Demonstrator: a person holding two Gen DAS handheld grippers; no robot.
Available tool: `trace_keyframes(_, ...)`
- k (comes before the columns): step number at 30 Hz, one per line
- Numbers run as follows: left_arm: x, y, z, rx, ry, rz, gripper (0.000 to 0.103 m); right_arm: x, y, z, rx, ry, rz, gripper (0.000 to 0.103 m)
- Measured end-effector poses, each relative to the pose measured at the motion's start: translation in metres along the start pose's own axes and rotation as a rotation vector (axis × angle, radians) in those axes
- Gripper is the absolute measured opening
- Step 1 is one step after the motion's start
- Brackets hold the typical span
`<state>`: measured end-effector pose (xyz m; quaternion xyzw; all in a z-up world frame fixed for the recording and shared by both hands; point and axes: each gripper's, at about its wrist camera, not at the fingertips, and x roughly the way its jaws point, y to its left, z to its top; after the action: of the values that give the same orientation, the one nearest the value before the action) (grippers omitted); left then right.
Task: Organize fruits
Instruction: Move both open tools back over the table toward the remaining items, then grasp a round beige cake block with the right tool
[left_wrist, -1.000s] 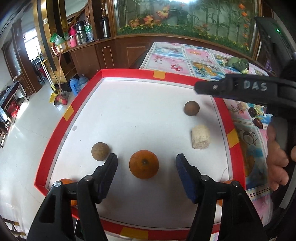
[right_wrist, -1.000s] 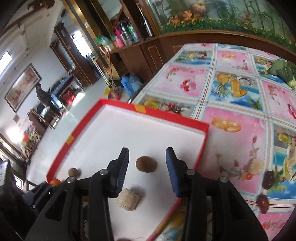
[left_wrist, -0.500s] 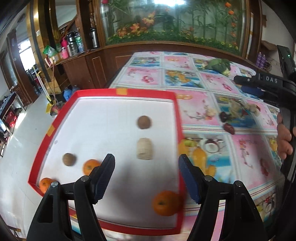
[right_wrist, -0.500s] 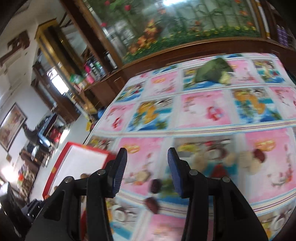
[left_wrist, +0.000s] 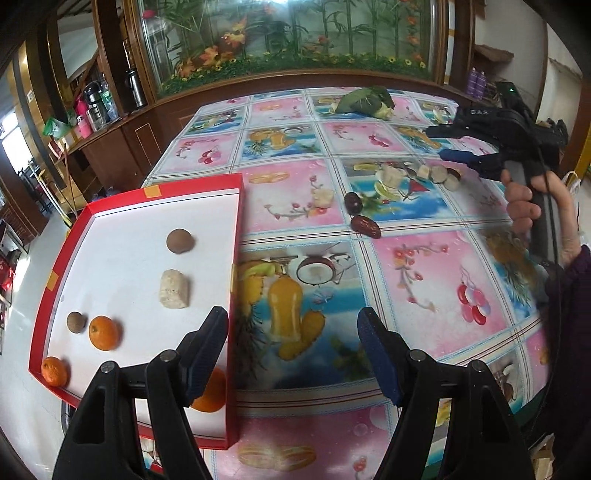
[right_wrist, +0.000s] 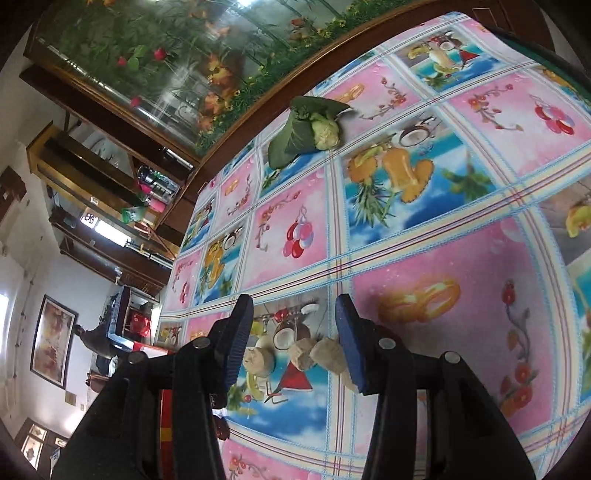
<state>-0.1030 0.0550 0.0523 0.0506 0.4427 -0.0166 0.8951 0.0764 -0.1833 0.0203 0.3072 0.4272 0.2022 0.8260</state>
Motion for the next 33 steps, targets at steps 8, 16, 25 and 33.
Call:
trace_keyframes(8,-0.004,0.0,0.0,-0.009,-0.002,0.008,0.072,0.025,0.009,-0.012,-0.073,0.261,-0.015,0.049)
trace_keyframes(16,0.002,-0.009,-0.002,0.003,0.014,0.004,0.072,-0.002,0.009,-0.025,-0.091,0.28,-0.006,0.056)
trace_keyframes(25,0.008,-0.019,0.007,0.027,0.011,-0.009,0.072,-0.014,0.005,-0.014,-0.081,0.192,-0.065,0.055)
trace_keyframes(33,0.027,-0.016,0.03,-0.011,0.001,-0.028,0.072,-0.007,0.015,-0.031,-0.199,0.223,-0.243,0.055)
